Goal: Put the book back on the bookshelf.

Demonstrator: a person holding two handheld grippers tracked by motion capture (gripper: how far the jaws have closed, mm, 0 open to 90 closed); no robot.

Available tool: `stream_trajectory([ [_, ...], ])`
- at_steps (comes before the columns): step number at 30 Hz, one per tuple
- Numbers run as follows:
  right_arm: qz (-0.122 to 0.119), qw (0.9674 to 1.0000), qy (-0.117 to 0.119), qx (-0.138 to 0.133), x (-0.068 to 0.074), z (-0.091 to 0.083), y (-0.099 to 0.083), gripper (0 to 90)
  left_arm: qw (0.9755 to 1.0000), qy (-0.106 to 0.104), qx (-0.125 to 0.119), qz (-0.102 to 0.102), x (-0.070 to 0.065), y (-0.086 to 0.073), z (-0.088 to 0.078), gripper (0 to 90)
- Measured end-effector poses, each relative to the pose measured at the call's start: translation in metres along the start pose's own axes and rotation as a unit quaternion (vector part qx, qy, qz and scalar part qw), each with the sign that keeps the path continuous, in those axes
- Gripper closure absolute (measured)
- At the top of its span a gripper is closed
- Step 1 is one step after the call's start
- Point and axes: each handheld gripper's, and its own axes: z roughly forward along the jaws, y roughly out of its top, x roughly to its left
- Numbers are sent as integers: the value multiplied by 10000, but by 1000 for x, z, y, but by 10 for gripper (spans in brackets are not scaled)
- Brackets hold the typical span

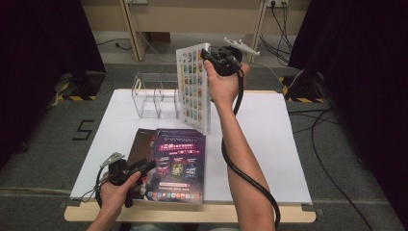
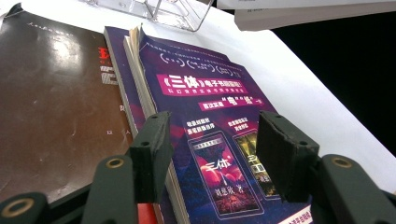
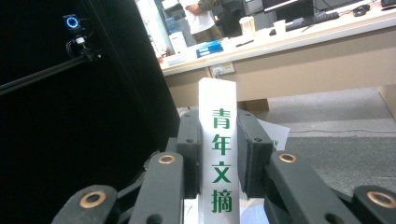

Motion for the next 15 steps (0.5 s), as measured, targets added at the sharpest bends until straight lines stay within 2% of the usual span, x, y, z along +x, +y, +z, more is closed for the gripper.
stream_trajectory([
  [15,34,10000,-24,-16,1,10,4,741,10000,-14,5,-18,0,0,1,444],
])
